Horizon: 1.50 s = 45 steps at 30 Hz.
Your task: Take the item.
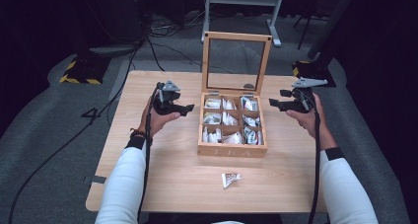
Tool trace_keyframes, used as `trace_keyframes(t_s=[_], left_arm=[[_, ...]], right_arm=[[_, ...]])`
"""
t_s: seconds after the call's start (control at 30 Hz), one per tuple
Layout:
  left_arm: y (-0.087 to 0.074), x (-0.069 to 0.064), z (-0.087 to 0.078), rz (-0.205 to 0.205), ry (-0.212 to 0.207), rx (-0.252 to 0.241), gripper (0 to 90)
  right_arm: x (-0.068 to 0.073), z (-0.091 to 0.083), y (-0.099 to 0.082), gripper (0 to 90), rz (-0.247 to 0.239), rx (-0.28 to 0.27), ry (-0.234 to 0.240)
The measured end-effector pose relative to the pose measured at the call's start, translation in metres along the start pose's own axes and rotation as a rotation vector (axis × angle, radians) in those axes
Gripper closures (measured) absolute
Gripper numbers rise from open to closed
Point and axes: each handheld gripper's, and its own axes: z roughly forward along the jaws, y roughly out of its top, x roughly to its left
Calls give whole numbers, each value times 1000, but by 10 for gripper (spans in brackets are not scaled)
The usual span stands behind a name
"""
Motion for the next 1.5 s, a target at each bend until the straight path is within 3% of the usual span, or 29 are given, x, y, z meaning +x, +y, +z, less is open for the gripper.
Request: trace_keyframes(t_s=[0.17, 0.3, 0.37, 0.43, 0.57, 0.7, 0.8, 0.93, 1.07, 1.2, 1.37, 1.5], left_arm=[[26, 1, 21, -6, 10, -10, 222], [41, 1, 40, -44, 19, -1, 222], [47, 2, 50, -62, 33, -5, 223], [53, 4, 59, -102, 59, -3, 225], [59, 6, 67, -140, 61, -5, 243], [65, 9, 76, -137, 73, 5, 251], [67, 13, 80, -151, 64, 0, 267], [69, 16, 85, -125, 61, 14, 291], [71, 19, 88, -130, 27, 16, 322], [75, 17, 90, -126, 0, 11, 344], [77, 16, 90, -133, 7, 11, 363], [76, 19, 86, -150, -23, -7, 386]], right_arm=[[1, 19, 17, 316, 25, -9, 24], [-5, 34, 31, 315, 57, -3, 3], [-8, 39, 35, 312, 76, 6, -13], [-13, 45, 38, 307, 124, 2, -21], [-18, 53, 40, 307, 150, 10, -35], [-22, 62, 38, 307, 154, 28, -41], [-24, 68, 38, 308, 164, 41, -37], [-24, 79, 38, 312, 151, 60, -29], [-21, 88, 40, 319, 139, 70, -10], [-16, 92, 43, 313, 140, 68, -4], [-15, 93, 43, 320, 150, 61, -14], [-16, 92, 42, 384, 158, 44, -14]])
